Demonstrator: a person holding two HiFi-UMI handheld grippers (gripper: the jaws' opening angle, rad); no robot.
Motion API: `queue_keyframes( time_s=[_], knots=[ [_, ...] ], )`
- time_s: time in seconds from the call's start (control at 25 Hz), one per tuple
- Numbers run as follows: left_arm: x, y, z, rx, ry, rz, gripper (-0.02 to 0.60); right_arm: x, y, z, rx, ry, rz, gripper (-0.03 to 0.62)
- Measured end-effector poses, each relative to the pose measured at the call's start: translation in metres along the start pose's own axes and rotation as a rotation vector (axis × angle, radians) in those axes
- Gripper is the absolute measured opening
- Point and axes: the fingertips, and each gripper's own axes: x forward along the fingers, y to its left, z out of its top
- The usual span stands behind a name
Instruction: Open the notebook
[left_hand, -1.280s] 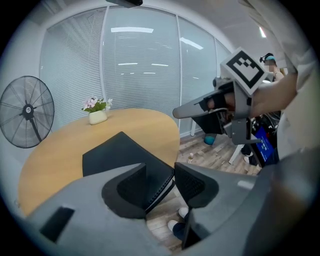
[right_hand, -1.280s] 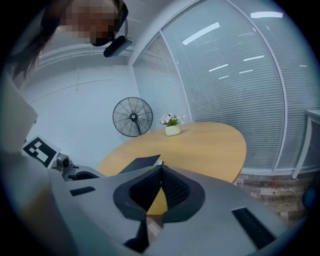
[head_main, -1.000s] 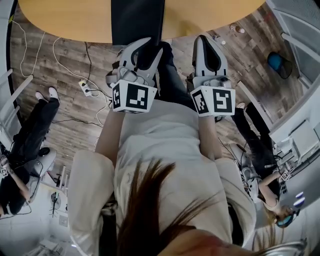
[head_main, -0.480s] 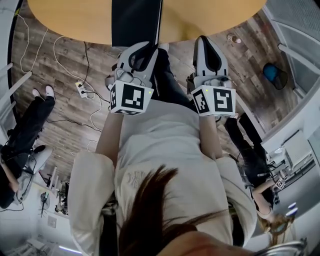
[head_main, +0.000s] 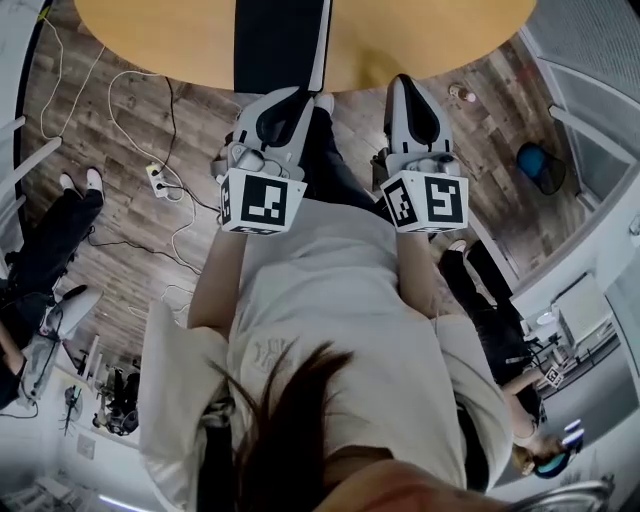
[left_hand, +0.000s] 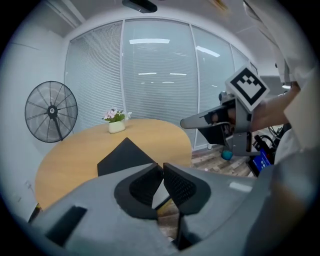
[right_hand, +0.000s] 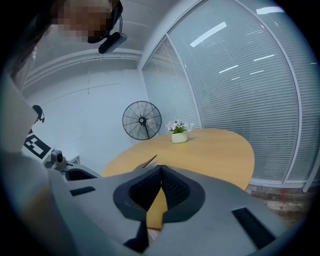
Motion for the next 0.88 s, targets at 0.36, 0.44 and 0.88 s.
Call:
queue_keyframes(
  time_s=[0.36, 0.44, 0.88],
  knots=[
    [-0.023, 0.019, 0.017, -0.036, -0.038, 0.026, 0.037, 0.011, 0.021, 0.010, -0.007, -0.002, 0.012, 0.003],
    [-0.030, 0.025, 0.019, -0.039, -0.051, 0.037, 0.035, 0.013, 0.029, 0.011, -0.008, -0.001, 0.016, 0.003],
    [-0.066, 0.056, 0.021, -0.118, -0.116, 0.101, 0.031, 0.018, 0.059, 0.013, -0.025, -0.003, 0.028, 0.003]
  ],
)
